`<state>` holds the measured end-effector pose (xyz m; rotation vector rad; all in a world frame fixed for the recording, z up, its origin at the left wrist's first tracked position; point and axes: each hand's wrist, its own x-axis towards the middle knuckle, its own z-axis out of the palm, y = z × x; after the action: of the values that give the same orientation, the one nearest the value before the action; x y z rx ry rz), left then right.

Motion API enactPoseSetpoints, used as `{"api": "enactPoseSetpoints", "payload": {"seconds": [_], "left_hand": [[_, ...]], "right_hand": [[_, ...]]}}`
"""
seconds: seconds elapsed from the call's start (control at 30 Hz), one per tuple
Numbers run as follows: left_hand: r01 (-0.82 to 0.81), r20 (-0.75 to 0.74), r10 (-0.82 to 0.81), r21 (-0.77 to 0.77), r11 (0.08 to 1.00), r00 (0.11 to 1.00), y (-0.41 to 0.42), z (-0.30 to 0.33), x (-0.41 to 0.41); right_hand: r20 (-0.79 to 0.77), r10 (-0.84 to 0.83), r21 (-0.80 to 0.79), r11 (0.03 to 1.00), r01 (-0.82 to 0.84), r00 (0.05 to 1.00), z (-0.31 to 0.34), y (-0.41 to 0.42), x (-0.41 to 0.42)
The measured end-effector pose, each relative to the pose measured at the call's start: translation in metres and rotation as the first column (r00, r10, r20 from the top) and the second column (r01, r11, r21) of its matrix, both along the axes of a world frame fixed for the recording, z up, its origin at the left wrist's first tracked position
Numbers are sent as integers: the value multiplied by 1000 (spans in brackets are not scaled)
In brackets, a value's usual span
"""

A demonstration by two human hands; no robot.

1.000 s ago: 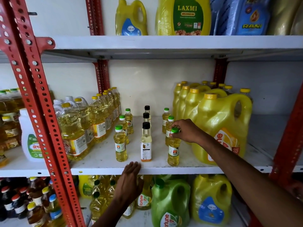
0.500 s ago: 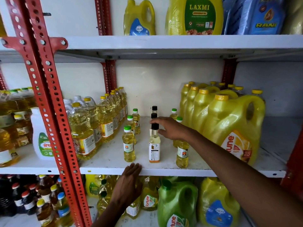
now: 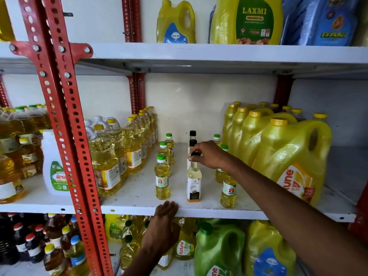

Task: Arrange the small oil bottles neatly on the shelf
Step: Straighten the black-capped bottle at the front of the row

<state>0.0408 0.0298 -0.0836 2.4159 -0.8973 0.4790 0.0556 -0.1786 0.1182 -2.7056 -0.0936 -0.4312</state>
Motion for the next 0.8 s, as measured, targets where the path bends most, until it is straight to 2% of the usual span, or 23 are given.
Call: {"api": "enactPoseSetpoints", "payload": {"seconds": [0.23, 0.8], "left_hand": [[-1, -1, 1, 12, 1000, 1000, 0, 2, -2], [15, 5, -15, -7, 1000, 1000, 1, 4, -8]], "right_hand": [[-39, -11, -19, 1000, 10, 999, 2, 7, -5], [-26, -14, -29, 999, 13, 1000, 8, 19, -24]]}}
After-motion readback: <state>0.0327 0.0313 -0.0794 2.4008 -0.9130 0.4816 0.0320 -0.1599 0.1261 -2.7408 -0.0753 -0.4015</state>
